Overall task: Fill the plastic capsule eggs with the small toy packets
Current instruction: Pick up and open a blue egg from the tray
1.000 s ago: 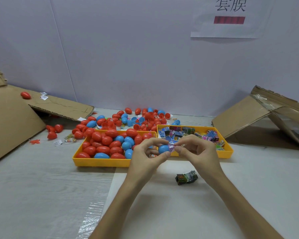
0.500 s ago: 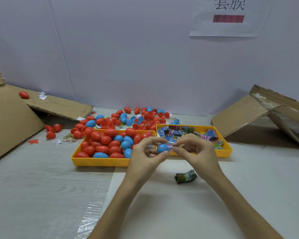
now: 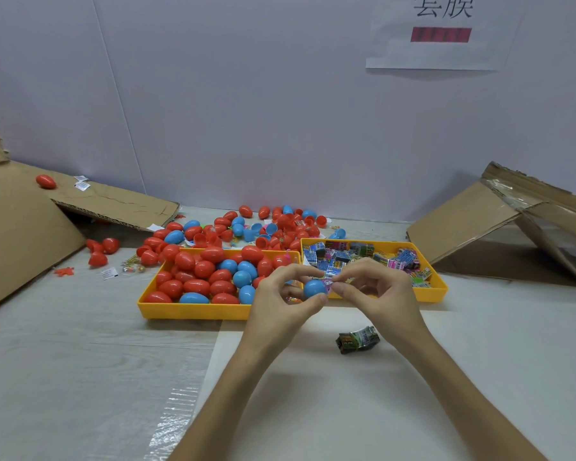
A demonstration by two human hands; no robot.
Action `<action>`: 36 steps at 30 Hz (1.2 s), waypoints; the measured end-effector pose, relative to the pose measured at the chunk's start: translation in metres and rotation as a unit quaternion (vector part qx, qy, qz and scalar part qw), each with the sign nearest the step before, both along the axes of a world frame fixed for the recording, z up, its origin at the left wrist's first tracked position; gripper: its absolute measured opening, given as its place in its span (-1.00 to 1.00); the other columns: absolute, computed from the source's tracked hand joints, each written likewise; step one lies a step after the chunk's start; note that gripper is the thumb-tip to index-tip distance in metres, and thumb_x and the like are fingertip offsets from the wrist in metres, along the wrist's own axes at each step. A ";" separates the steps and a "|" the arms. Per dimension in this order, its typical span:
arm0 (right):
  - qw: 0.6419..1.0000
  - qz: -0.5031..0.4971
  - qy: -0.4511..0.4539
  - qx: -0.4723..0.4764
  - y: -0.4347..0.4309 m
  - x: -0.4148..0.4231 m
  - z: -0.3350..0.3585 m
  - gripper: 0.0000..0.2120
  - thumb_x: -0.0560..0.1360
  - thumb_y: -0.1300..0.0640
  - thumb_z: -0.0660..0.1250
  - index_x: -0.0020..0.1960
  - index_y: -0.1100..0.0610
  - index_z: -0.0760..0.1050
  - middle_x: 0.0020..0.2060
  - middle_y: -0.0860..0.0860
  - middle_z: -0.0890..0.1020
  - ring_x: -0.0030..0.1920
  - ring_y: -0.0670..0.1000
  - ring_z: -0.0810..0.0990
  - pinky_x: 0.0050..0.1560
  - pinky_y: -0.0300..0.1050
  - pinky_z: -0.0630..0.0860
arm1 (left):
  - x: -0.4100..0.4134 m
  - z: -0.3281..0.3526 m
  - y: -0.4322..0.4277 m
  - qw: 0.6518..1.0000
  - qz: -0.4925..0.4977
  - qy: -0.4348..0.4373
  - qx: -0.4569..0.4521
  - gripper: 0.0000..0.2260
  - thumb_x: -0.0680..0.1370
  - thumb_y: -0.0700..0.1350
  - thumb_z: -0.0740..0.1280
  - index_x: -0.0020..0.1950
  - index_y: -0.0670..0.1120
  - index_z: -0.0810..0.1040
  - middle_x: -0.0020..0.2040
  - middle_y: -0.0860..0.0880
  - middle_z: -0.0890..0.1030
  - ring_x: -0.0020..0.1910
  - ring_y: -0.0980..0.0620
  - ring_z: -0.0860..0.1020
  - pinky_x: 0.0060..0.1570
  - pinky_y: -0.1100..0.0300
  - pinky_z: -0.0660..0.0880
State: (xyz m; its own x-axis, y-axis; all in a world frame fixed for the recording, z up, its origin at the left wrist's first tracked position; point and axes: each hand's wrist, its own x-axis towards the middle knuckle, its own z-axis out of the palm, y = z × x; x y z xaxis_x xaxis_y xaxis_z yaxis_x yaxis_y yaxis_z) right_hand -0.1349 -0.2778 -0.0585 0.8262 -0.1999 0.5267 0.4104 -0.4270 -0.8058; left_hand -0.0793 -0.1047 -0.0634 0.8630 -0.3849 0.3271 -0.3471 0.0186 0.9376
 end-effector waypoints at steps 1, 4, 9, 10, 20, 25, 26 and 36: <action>1.000 -0.001 0.003 -0.001 0.000 0.000 0.000 -0.82 0.43 0.24 0.54 -0.13 -0.04 0.70 -0.14 -0.07 0.67 -0.21 0.01 0.63 -0.21 -0.09 0.58 | 0.000 0.000 0.000 1.000 0.002 -0.001 0.000 -0.69 0.45 -0.15 0.56 -0.07 0.30 0.65 -0.04 0.21 0.61 -0.12 0.11 0.65 -0.21 0.21 0.65; 1.000 -0.013 0.013 -0.007 -0.001 0.000 0.000 -0.81 0.44 0.21 0.54 -0.10 -0.09 0.69 -0.15 -0.08 0.68 -0.26 -0.04 0.63 -0.24 -0.15 0.57 | -0.001 0.000 -0.001 1.000 0.008 -0.003 0.005 -0.71 0.45 -0.15 0.56 -0.04 0.26 0.64 0.01 0.16 0.60 -0.10 0.13 0.64 -0.18 0.21 0.65; 0.999 -0.004 0.007 -0.036 0.001 0.000 0.000 -0.74 0.44 0.25 0.54 -0.08 -0.13 0.70 -0.19 -0.08 0.65 -0.29 -0.01 0.59 -0.29 -0.05 0.56 | -0.001 0.000 -0.001 1.000 0.009 -0.001 0.009 -0.72 0.45 -0.15 0.55 -0.06 0.25 0.64 0.00 0.16 0.61 -0.10 0.11 0.64 -0.22 0.26 0.61; 0.999 -0.003 0.003 -0.035 0.001 0.000 0.000 -0.74 0.44 0.26 0.54 -0.09 -0.12 0.70 -0.19 -0.08 0.65 -0.29 -0.02 0.58 -0.29 -0.05 0.54 | -0.001 0.000 0.000 1.000 0.010 0.000 0.009 -0.73 0.46 -0.16 0.55 -0.06 0.24 0.65 0.01 0.15 0.61 -0.11 0.11 0.65 -0.21 0.26 0.61; 0.999 -0.007 0.016 -0.039 0.001 -0.002 0.001 -0.81 0.43 0.23 0.55 -0.10 -0.06 0.70 -0.18 -0.12 0.66 -0.27 -0.04 0.60 -0.26 -0.12 0.56 | -0.001 0.001 0.000 1.000 0.011 0.003 0.009 -0.73 0.46 -0.15 0.55 -0.10 0.25 0.65 0.02 0.13 0.62 -0.11 0.12 0.64 -0.20 0.24 0.63; 0.998 -0.023 0.016 -0.050 0.002 -0.001 -0.002 -0.87 0.43 0.24 0.55 -0.13 0.01 0.70 -0.19 -0.09 0.65 -0.27 -0.01 0.59 -0.28 -0.03 0.56 | -0.001 0.001 0.000 1.000 0.013 0.003 0.013 -0.76 0.45 -0.13 0.55 -0.07 0.22 0.65 0.02 0.10 0.62 -0.11 0.14 0.64 -0.23 0.28 0.60; 0.998 -0.024 0.012 -0.049 0.001 0.000 -0.002 -0.87 0.43 0.24 0.55 -0.14 0.03 0.70 -0.19 -0.09 0.64 -0.27 0.00 0.59 -0.28 -0.02 0.56 | -0.001 0.001 0.000 1.000 0.012 0.004 0.011 -0.76 0.45 -0.13 0.55 -0.07 0.21 0.65 0.02 0.10 0.62 -0.11 0.14 0.64 -0.25 0.29 0.59; 0.997 -0.031 0.003 -0.067 0.004 -0.002 -0.001 -0.88 0.44 0.28 0.53 -0.16 0.07 0.69 -0.19 -0.11 0.61 -0.26 0.01 0.57 -0.30 0.00 0.53 | -0.002 0.001 -0.001 1.000 0.014 -0.001 0.023 -0.74 0.46 -0.16 0.53 -0.06 0.21 0.64 0.03 0.15 0.58 -0.09 0.18 0.62 -0.24 0.31 0.59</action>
